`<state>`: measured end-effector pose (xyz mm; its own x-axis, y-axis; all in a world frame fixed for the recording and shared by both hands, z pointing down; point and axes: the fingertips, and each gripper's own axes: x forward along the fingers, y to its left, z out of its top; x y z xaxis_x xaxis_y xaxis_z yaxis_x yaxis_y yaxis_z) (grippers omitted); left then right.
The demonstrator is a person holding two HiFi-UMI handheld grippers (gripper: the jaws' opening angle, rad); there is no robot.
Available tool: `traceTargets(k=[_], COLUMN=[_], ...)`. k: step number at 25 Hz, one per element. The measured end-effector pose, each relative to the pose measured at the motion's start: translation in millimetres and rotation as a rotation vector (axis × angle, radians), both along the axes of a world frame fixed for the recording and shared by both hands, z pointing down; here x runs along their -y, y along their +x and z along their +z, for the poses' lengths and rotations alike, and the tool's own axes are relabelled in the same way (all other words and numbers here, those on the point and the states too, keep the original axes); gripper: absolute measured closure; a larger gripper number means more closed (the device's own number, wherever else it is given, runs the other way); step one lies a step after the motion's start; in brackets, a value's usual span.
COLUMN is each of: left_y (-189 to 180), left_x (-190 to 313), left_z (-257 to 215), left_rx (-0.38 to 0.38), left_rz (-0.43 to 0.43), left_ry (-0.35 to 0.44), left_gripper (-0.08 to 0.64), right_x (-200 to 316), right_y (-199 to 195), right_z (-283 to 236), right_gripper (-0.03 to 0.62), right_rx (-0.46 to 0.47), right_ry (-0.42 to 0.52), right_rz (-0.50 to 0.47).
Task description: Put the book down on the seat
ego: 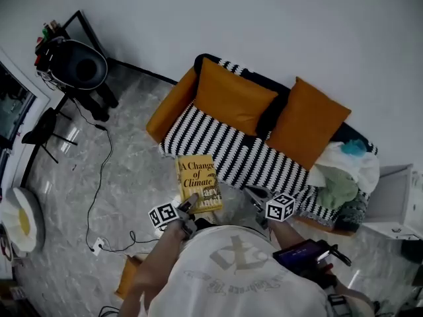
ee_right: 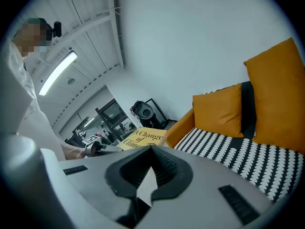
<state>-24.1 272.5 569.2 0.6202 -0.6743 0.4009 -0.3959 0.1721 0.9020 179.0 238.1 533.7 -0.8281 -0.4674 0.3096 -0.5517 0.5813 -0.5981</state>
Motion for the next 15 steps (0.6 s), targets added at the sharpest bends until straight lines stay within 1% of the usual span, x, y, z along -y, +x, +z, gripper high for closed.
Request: traceTargets(k=[7, 12, 15], left_y=[-28, -52, -69], left_x=[16, 23, 21], left_z=[10, 14, 18], left_rx=[-0.023, -0.036, -0.036], left_rz=[-0.034, -0.077, -0.106], left_ry=[-0.024, -0.026, -0.027], left_gripper=[0.413, 0.413, 0.413], right_x=[25, 38, 48], right_y=[-30, -44, -55], right_z=[-5, 0, 2], right_gripper=[0.577, 0.577, 0.577], right_rx=[-0.055, -0.097, -0.131], right_ry=[0.011, -0.010, -0.006], right_rz=[-0.022, -0.029, -0.047])
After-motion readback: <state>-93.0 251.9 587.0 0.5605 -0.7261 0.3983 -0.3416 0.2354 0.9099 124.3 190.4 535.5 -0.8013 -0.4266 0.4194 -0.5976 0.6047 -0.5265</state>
